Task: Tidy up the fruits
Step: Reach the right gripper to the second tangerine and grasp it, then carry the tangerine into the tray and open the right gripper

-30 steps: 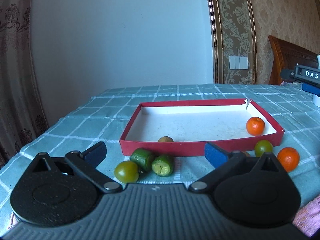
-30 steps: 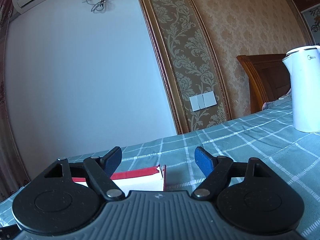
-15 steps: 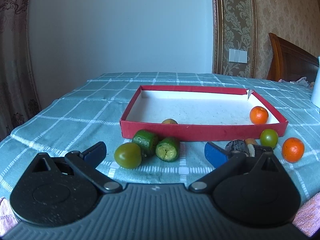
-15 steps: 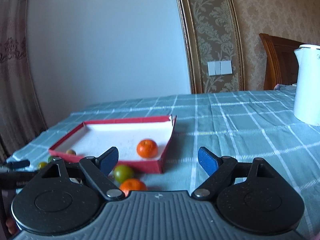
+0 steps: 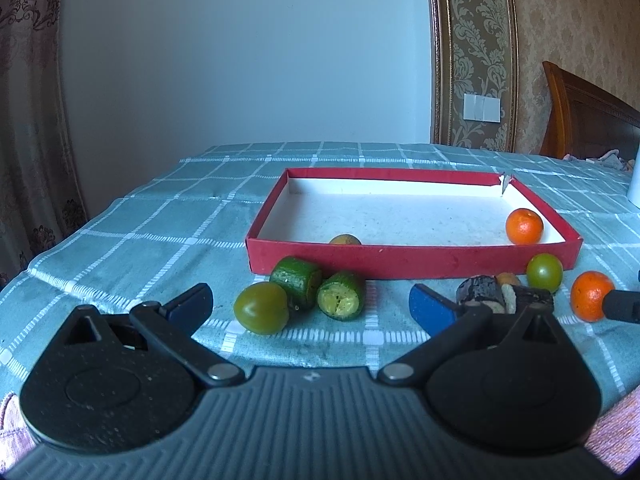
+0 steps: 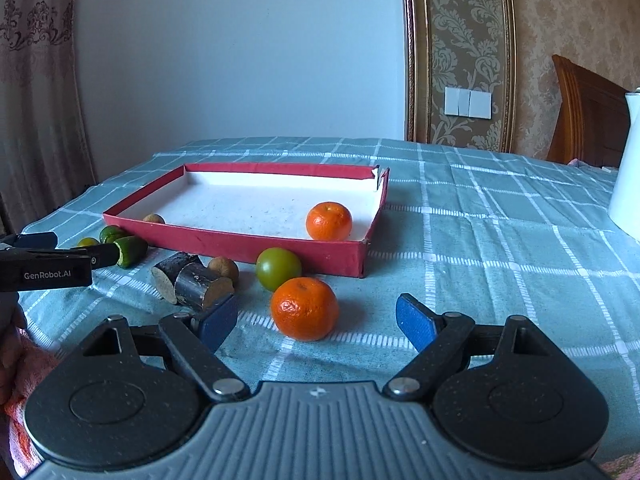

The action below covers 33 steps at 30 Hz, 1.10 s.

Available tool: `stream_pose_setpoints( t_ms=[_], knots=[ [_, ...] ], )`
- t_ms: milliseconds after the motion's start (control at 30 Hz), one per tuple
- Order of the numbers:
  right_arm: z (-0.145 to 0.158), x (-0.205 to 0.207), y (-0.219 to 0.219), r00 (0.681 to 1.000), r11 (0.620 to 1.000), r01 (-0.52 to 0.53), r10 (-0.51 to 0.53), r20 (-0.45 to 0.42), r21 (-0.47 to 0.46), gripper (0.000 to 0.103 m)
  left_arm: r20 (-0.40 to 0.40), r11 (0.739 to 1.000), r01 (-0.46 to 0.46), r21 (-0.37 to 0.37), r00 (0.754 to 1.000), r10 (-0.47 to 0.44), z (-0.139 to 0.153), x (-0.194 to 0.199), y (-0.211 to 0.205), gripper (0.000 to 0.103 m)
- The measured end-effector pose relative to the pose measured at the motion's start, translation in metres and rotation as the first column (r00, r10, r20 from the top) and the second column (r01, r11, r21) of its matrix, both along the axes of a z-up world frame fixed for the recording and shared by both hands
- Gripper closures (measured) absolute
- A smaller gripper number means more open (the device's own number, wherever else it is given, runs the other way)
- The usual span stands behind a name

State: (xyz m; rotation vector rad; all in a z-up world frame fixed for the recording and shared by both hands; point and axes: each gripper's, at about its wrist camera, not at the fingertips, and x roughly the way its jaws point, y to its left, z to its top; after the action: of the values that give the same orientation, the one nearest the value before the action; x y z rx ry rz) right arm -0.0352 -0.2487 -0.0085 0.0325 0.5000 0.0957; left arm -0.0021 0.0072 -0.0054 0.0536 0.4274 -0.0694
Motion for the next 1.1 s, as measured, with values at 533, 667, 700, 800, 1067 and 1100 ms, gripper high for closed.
stream_pose_setpoints(
  t_ms=[533, 667, 700, 800, 1067, 1100],
  knots=[
    [-0.009, 0.027, 0.003, 0.995, 0.999, -0.035, 0.037, -0.092, 0.024, 0.061, -0.007, 1.000, 0.005, -0.021, 1.000, -0.005, -0.001, 0.002, 0.003, 0.000],
    [-0.007, 0.022, 0.003, 0.997, 0.999, -0.033, 0.035, -0.074, 0.032, 0.061, -0.006, 1.000, 0.004, -0.025, 1.000, -0.004, -0.001, 0.002, 0.004, 0.000],
    [-0.004, 0.019, 0.003, 0.998, 0.999, -0.033, 0.035, -0.058, 0.039, 0.061, -0.006, 1.000, 0.005, -0.026, 1.000, -0.005, -0.001, 0.002, 0.004, 0.000],
    [0.008, 0.016, 0.002, 0.999, 0.998, -0.032, 0.033, -0.020, 0.062, 0.061, -0.006, 1.000, 0.005, -0.024, 1.000, -0.005, -0.002, 0.002, 0.003, 0.000],
    [0.032, 0.046, 0.007, 0.999, 0.995, -0.038, 0.038, 0.000, 0.092, 0.061, -0.004, 1.000, -0.003, -0.024, 1.000, 0.003, -0.001, 0.000, 0.003, 0.000],
    [0.033, 0.052, 0.008, 0.999, 0.995, -0.036, 0.037, -0.003, 0.094, 0.061, -0.005, 1.000, -0.004, -0.024, 1.000, 0.004, -0.001, 0.001, 0.003, 0.000]
  ],
)
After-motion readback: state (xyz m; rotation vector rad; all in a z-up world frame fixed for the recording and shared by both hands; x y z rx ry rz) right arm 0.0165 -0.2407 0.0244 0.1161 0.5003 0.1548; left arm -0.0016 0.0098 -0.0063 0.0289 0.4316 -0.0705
